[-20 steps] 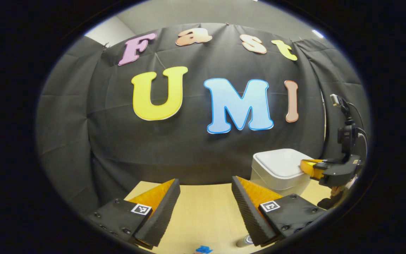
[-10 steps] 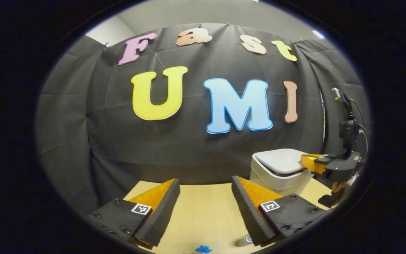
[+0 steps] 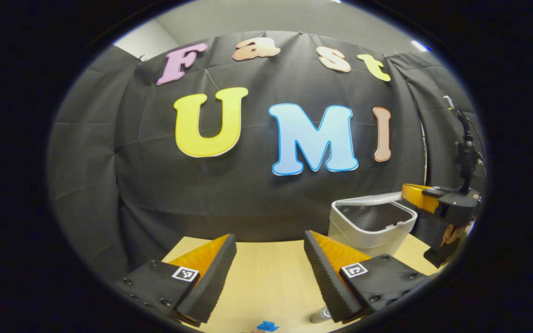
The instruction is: Press the lid of the desktop garbage bin to open it, pick up the crumpled paper on the desktop and throw it into the bin, then pick up the pop can on the desktop and drop it into the bin, and finally close the garbage bin lid.
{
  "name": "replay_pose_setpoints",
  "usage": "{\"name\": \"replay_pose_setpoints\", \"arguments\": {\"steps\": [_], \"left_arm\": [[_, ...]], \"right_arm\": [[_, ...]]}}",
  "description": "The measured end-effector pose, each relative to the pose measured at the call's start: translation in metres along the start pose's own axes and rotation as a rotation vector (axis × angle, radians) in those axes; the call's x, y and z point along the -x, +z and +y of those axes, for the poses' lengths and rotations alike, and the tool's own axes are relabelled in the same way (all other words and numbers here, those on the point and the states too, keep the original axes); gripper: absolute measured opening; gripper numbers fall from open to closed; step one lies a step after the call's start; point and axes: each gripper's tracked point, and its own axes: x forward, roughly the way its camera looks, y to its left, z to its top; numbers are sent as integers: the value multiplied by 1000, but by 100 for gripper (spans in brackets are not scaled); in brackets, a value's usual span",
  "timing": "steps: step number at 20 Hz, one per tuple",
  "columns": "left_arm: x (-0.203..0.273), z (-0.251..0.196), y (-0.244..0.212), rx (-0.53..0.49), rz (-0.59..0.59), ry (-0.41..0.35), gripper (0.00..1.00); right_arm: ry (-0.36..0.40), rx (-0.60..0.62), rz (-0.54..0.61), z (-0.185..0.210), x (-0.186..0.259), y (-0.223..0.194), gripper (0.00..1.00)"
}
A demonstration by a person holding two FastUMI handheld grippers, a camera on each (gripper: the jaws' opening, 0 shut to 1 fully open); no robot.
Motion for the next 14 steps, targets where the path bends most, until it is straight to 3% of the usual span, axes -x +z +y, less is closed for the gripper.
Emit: {"name": "replay_pose_setpoints", "arguments": {"steps": [2, 6, 10, 11, 14], "left_arm": [[2, -1, 1, 4, 0, -2, 100], [4, 1, -1, 14, 1, 0, 92], [8, 9, -12, 22, 5, 11, 100], [9, 12, -17, -3, 7, 16, 96], [15, 9, -43, -42, 34, 1, 100]], "right_arm": [[-4, 5, -10, 0, 2, 2, 1], [-1, 6, -16, 0, 6, 6, 1], [9, 7, -22, 4, 12, 9, 1], [11, 8, -22, 4, 14, 10, 1], [23, 8, -21, 8, 18, 12, 1]]}}
